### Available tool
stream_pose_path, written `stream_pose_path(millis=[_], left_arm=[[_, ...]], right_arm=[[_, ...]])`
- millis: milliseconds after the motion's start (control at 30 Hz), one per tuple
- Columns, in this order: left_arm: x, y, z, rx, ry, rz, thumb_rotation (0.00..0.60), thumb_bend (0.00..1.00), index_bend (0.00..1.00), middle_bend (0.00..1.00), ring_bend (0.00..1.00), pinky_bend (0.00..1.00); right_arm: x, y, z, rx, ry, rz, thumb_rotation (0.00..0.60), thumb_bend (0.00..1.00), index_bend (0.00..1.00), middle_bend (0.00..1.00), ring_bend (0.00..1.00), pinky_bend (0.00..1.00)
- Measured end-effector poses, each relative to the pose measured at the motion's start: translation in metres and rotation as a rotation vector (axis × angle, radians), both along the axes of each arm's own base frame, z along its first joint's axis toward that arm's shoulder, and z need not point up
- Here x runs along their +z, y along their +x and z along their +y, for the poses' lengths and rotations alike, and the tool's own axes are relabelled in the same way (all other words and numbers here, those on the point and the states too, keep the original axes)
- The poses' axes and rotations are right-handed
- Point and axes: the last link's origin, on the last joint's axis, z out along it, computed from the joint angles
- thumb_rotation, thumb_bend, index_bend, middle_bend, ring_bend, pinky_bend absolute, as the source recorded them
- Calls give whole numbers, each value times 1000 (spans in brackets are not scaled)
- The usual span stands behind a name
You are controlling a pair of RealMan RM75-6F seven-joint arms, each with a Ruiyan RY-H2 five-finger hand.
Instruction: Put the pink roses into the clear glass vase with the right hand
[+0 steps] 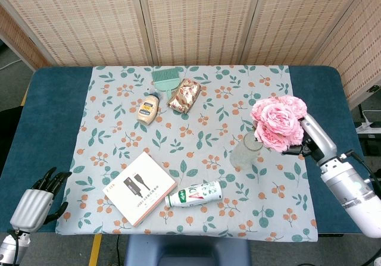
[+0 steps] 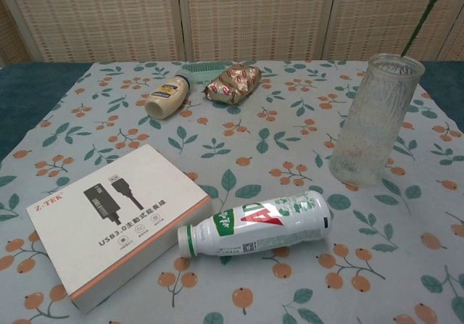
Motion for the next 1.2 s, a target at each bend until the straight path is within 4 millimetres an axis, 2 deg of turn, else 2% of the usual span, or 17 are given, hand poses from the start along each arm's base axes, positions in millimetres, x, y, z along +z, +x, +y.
stream_pose_path(millis=[500,700,900,1000,1200], left_arm=[[0,0,1,3,1,-1,600,354,110,158,52,282],[0,-1,1,6,-1,1,600,354,110,159,52,282],[-1,-1,1,7,-3,3,600,353,110,159,52,282],[-1,-1,1,6,-2,4,600,354,110,159,52,282],[-1,-1,1,5,-3,3,600,354,110,159,52,282]], right_arm=[[-9,-19,-6,-95,43,55,600,781,929,946,1000,927],[-21,-34,-11,-124,70,52,600,781,929,946,1000,927],[-43,-48,-22,-146,129,40,600,781,923,946,1000,927],[-54,-54,-26,-147,157,44,600,732,834,946,1000,928],[-62,-60,-31,-126,190,81,600,281,399,946,1000,923]])
